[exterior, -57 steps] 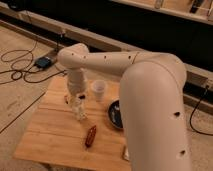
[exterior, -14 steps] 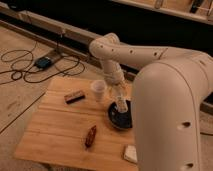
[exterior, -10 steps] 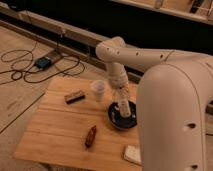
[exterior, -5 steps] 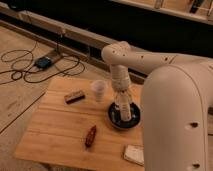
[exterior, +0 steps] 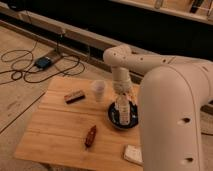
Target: Place the bottle in the ceramic bowl
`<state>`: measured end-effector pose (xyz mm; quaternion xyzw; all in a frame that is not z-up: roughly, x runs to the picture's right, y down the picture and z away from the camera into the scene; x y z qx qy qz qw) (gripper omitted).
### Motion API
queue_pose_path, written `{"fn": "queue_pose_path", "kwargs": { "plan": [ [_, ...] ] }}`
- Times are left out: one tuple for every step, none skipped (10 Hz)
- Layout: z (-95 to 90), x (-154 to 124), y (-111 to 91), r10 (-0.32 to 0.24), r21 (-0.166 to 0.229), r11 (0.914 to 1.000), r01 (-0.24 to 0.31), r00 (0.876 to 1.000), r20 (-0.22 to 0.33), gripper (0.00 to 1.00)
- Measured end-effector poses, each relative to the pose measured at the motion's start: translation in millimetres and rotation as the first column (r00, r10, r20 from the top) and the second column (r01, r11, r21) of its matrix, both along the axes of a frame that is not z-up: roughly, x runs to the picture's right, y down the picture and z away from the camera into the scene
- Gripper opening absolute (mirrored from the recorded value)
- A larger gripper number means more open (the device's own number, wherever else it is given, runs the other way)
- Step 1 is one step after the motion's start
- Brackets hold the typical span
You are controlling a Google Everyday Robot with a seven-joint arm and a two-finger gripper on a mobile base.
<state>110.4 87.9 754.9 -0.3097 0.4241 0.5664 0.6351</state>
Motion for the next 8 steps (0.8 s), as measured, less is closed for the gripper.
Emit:
{"fn": "queue_pose_path", "kwargs": {
  "plan": [
    [2.5,0,1,-0.005,-0.005,1.0,0.005,1.0,0.001,0.8],
    [4.7,0,1,-0.009,-0.007,0.9999,0.009,1.0,0.002,0.8],
    [5.9,0,-1,-0.011,-0.004,0.9999,0.011,1.0,0.002,0.8],
    [7.3,-2,-3,-0.011,0.002,0.9999,0.011,1.0,0.006,0.8],
    [8.8,-6,-9,-0.006,0.022,0.9997,0.005,1.0,0.015,0.8],
    [10.2,-11,-14,0.004,0.041,0.9992,-0.005,1.0,0.027,0.8],
    [10.3,-12,-16,0.008,0.049,0.9988,-0.01,0.999,0.032,0.8],
    [10.4,-13,-16,0.008,0.049,0.9988,-0.01,0.999,0.032,0.8]
  ]
}}
